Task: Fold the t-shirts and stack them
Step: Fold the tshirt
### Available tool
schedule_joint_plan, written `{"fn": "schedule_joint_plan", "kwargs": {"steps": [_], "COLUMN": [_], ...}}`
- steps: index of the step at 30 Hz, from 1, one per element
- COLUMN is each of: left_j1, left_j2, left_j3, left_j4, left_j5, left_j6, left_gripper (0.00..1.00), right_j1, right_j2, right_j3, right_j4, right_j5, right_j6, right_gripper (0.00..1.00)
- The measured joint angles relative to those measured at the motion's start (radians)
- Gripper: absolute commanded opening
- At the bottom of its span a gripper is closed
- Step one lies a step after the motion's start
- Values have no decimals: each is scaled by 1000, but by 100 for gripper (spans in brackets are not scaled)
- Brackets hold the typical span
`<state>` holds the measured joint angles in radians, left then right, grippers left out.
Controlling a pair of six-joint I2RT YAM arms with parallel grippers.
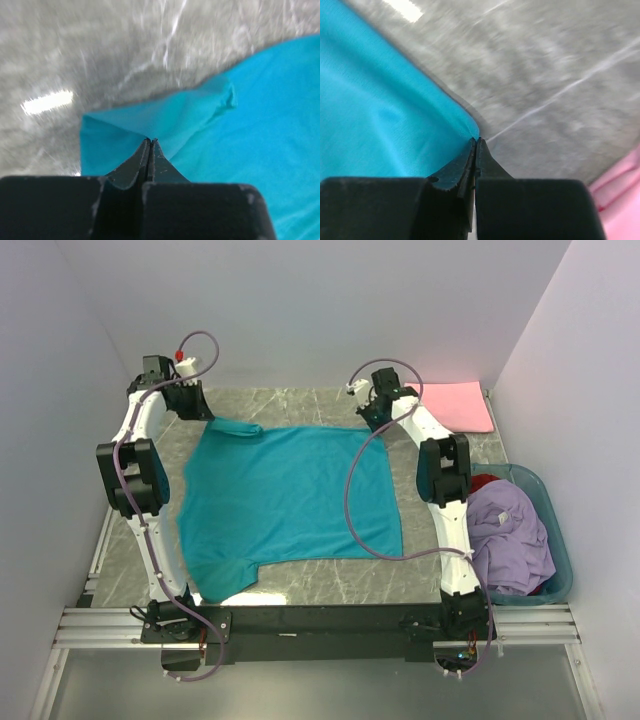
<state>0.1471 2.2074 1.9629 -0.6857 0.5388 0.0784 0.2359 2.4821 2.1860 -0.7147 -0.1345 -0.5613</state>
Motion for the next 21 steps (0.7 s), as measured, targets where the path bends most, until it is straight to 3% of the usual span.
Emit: {"fn": "schedule_joint_plan", "kwargs": {"steps": [14, 21], "left_j1": [4, 24], "left_j2": [0, -51], "left_j3": [14, -67], "left_j4": [111, 128], "left_j5": [16, 32], "left_j6": [-61, -64], "left_gripper": [0, 0], "right_j1": [-7, -7], "right_j2": [-55, -143], "right_j3": [-42, -113], "right_j4": [127, 138], "right_j5": [40, 29], "right_j6": [-9, -27], "right_gripper": [0, 0]}}
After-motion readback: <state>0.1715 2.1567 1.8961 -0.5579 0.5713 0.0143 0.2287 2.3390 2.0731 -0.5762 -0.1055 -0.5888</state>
